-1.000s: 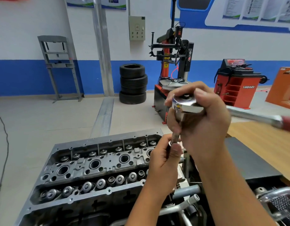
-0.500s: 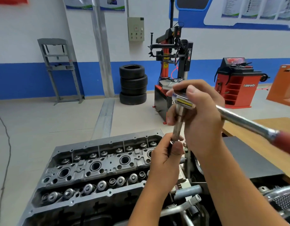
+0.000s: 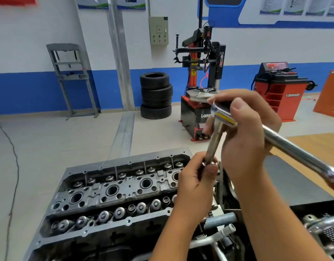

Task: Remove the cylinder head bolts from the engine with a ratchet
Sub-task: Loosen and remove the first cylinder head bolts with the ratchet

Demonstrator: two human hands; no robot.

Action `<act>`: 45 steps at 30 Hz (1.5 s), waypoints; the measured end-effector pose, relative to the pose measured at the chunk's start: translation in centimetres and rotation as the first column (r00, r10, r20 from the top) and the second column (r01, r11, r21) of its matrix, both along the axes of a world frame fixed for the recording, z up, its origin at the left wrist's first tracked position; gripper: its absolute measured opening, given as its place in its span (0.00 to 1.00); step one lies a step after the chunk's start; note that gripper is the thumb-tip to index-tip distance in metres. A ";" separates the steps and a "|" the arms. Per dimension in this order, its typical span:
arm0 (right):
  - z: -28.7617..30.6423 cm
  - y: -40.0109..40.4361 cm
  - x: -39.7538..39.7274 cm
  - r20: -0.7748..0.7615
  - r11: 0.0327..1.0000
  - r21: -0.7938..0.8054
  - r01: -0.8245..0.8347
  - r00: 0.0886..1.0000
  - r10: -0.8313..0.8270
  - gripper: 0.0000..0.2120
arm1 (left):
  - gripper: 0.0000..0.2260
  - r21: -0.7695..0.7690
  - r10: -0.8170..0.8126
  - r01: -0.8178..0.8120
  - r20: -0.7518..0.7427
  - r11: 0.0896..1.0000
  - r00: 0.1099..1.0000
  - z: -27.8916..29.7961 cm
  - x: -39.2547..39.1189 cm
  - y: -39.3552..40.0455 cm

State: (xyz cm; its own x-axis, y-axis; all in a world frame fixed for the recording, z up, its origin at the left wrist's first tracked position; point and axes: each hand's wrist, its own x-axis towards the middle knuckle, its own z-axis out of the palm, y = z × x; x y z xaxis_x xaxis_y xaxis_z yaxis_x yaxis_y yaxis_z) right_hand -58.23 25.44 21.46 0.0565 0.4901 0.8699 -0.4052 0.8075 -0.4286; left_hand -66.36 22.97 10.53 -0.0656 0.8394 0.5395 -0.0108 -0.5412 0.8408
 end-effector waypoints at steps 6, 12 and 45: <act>2.1 2.3 1.0 -0.072 0.620 -0.364 -0.695 0.684 0.725 0.16 | 0.16 -0.055 -0.092 0.094 0.047 0.994 0.995 0.0 -0.6 0.3; 0.9 1.4 0.1 -0.122 0.706 -0.283 -0.649 0.754 0.645 0.16 | 0.18 0.003 -0.033 0.033 0.046 0.999 0.998 -0.4 -0.4 0.4; 1.2 -0.4 0.7 -0.117 0.648 -0.405 -0.645 0.739 0.663 0.17 | 0.22 -0.013 -0.083 0.083 0.034 0.996 0.996 -0.2 -0.4 -0.1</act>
State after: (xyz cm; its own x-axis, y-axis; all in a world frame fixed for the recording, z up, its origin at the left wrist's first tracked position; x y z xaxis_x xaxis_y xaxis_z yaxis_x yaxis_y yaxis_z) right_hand -57.53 25.01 22.62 -0.4423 0.6809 0.5837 -0.7377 0.0939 -0.6685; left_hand -66.76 22.86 10.28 -0.0131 0.8502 0.5263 -0.0835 -0.5254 0.8467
